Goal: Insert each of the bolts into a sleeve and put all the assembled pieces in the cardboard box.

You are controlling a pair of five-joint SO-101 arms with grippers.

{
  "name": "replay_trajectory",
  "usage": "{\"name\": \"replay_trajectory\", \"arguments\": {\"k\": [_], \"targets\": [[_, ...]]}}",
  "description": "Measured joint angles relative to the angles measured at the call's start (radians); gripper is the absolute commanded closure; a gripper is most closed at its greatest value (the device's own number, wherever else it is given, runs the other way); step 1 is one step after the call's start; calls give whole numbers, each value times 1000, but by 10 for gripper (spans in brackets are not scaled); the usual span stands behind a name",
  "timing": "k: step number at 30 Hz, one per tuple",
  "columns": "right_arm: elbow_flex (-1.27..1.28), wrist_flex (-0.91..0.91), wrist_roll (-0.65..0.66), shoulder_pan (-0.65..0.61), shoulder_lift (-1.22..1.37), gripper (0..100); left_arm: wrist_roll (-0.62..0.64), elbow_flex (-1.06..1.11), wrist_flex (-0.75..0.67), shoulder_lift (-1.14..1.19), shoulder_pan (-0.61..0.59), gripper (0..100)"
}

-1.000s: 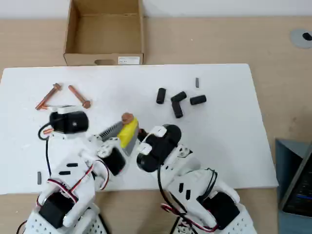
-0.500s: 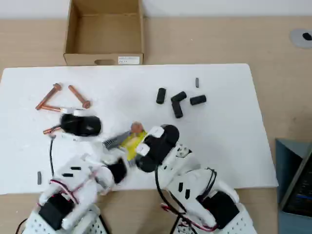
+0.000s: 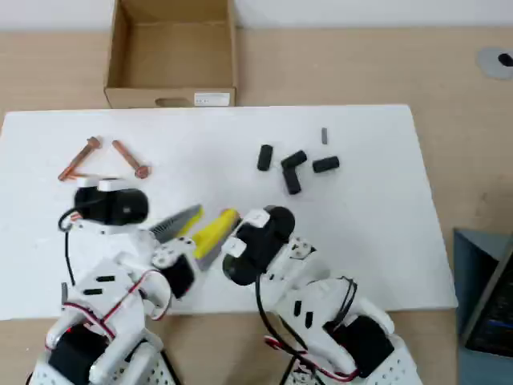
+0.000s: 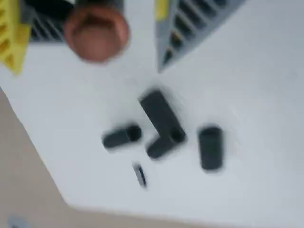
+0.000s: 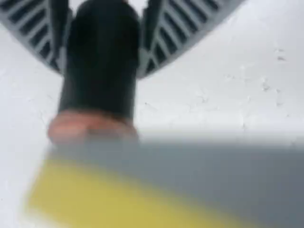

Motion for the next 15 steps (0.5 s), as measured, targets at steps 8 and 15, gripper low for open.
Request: {"name": "replay_trajectory", "arguments": {"k": [8, 15], "targets": [[0, 0, 0, 0, 0, 989, -115, -71, 3, -3, -123, 981], [-55, 20, -12, 161, 0, 989, -249, -75, 87, -5, -287, 998]]}}
